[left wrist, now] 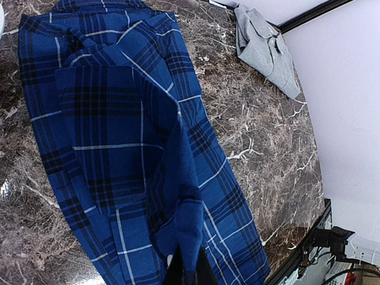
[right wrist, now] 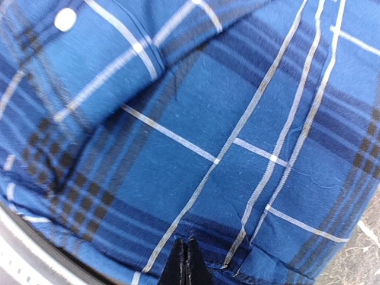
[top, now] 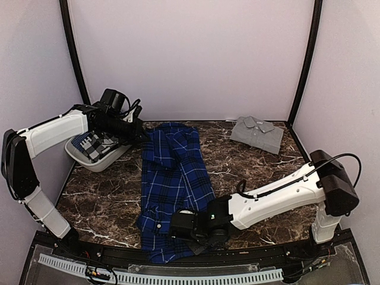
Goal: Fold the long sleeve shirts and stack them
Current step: Adjust the rectangle-folded shirt at the center of the board, then smooth out the rectangle-folded shirt at the center of the board, then move the rectangle-folded shirt to the center of the board, then adjust the rectangle-folded shirt at the center of the board, then fold the sleeve of the rectangle-folded shirt, then move the rectangle-folded shirt to the center of the board.
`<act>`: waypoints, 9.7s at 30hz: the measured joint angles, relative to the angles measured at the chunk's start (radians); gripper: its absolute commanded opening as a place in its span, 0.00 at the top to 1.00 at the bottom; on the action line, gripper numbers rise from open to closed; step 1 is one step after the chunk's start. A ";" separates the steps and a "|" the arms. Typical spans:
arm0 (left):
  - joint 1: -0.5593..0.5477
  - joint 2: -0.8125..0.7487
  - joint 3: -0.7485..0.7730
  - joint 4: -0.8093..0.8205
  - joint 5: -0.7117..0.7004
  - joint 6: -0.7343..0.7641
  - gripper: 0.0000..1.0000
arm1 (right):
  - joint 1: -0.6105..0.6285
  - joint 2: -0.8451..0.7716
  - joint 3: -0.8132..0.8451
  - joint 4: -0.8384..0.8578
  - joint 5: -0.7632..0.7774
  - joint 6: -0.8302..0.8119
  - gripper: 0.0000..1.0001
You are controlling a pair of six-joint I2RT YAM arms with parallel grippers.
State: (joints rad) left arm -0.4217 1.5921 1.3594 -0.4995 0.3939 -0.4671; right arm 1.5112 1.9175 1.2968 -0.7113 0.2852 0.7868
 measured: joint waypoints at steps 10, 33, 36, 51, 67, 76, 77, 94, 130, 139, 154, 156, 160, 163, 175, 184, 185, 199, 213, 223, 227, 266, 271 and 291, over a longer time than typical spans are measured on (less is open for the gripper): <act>0.000 0.002 0.000 0.000 -0.002 0.000 1.00 | 0.001 -0.064 0.001 0.042 -0.029 -0.031 1.00; -0.085 0.001 -0.003 -0.013 0.051 0.040 1.00 | -0.076 -0.264 -0.134 0.224 -0.119 -0.056 0.52; -0.139 0.001 -0.007 -0.028 0.072 0.063 1.00 | -0.162 -0.397 -0.139 0.232 -0.067 -0.056 0.48; -0.446 0.167 -0.009 -0.140 0.115 0.137 1.00 | -0.496 -0.518 -0.304 0.299 -0.065 -0.124 0.46; -0.323 0.092 0.075 -0.241 -0.389 -0.034 1.00 | -0.455 -0.247 -0.261 0.368 -0.138 -0.126 0.69; -0.322 0.072 0.075 -0.231 -0.393 -0.038 1.00 | -0.591 -0.095 -0.114 0.475 -0.203 -0.155 0.95; -0.323 0.072 0.075 -0.231 -0.391 -0.038 1.00 | -0.596 -0.079 -0.099 0.488 -0.214 -0.160 0.96; -0.311 0.068 0.069 -0.224 -0.446 -0.060 1.00 | -0.425 -0.098 -0.160 0.423 -0.180 -0.127 0.74; -0.085 0.588 0.193 0.214 -0.167 -0.169 1.00 | -0.298 -0.023 -0.072 0.166 -0.018 -0.116 0.56; -0.085 0.588 0.193 0.214 -0.166 -0.158 1.00 | -0.274 -0.016 -0.066 0.112 0.016 -0.101 0.61; -0.085 0.588 0.192 0.214 -0.166 -0.153 1.00 | -0.241 0.013 -0.048 0.108 0.032 -0.081 0.86; -0.085 0.588 0.192 0.214 -0.166 -0.153 1.00 | -0.242 0.012 -0.048 0.103 0.038 -0.075 0.92; -0.085 0.588 0.192 0.214 -0.166 -0.150 1.00 | -0.243 0.004 -0.048 0.089 0.058 -0.071 1.00; -0.085 0.588 0.192 0.214 -0.166 -0.147 1.00 | -0.244 -0.008 -0.048 0.072 0.074 -0.072 1.00; -0.085 0.588 0.192 0.214 -0.166 -0.146 1.00 | -0.244 -0.071 0.004 0.058 0.074 -0.088 1.00; -0.085 0.588 0.192 0.214 -0.166 -0.145 1.00 | -0.232 -0.083 0.010 0.101 0.009 -0.105 1.00; -0.085 0.588 0.192 0.214 -0.166 -0.145 1.00 | -0.230 -0.083 0.010 0.112 -0.004 -0.106 1.00; -0.085 0.588 0.193 0.214 -0.166 -0.142 1.00 | -0.223 -0.056 -0.111 0.320 -0.146 -0.108 1.00; -0.091 0.595 0.280 0.073 -0.191 -0.077 1.00 | -0.257 -0.087 -0.191 0.436 -0.229 -0.102 0.63; -0.217 0.384 0.333 -0.006 -0.223 0.090 1.00 | -0.452 -0.527 -0.259 0.459 -0.172 -0.094 0.51; -0.309 0.322 0.360 -0.013 -0.158 0.152 1.00 | -0.585 -0.635 -0.343 0.474 -0.152 -0.084 0.50; -0.316 0.376 0.209 -0.026 -0.180 0.016 0.56 | -0.750 -0.462 -0.415 0.576 -0.278 -0.108 0.53; -0.146 0.390 0.218 0.079 -0.223 -0.035 0.59 | -0.840 -0.264 -0.253 0.640 -0.369 -0.161 0.64; -0.051 0.837 0.510 0.384 -0.078 -0.139 0.65 | -1.027 0.628 0.679 0.739 -0.821 -0.136 0.76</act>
State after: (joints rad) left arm -0.4728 2.4290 1.8698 -0.1158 0.3161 -0.6064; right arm 0.4843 2.5458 1.9759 0.0280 -0.5358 0.6506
